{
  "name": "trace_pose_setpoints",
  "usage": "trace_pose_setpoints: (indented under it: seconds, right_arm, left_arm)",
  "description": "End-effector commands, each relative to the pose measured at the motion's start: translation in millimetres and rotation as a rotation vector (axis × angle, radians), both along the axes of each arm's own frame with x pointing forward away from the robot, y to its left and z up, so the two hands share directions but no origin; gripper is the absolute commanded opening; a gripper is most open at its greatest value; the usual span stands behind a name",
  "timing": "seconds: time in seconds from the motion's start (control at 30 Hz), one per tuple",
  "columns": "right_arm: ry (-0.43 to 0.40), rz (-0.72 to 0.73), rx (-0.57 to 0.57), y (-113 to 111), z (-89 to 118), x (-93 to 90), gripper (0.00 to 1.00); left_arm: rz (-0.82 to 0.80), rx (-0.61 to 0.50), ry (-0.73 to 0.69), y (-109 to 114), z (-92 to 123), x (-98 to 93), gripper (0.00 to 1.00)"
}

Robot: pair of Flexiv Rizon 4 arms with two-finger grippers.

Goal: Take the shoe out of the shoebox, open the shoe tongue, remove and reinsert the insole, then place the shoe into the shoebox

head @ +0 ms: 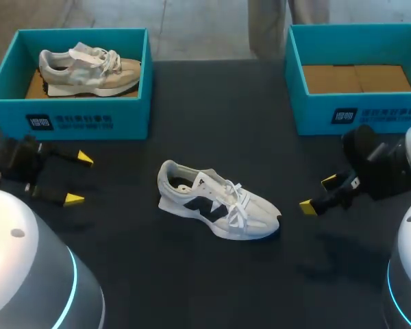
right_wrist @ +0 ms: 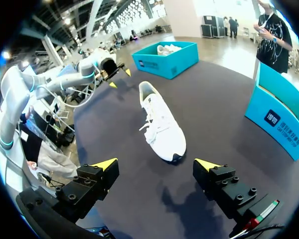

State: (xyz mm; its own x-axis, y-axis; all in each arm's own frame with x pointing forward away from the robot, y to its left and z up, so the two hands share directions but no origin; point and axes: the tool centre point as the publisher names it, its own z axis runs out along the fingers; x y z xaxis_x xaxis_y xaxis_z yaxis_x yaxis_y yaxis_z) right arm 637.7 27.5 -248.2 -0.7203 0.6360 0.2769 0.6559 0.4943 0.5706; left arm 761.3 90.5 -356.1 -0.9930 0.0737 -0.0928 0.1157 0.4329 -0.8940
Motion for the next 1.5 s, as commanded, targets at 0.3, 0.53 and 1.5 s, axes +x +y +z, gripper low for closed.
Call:
trace_pose_setpoints:
  seconds: [0.3, 0.53, 1.5]
  right_arm:
    - [-0.002, 0.000, 0.001, 0, 0, -1.4, 1.00]
    - [-0.002, 0.000, 0.001, 0, 0, -1.4, 1.00]
    - [-0.002, 0.000, 0.001, 0, 0, -1.4, 1.00]
  left_arm:
    - [0.047, -0.113, 0.051, 2, -40, -3.3, 1.00]
    - [0.068, -0.118, 0.045, 0, -41, -5.1, 1.00]
    - [0.097, -0.112, 0.049, -3, -41, -5.3, 1.00]
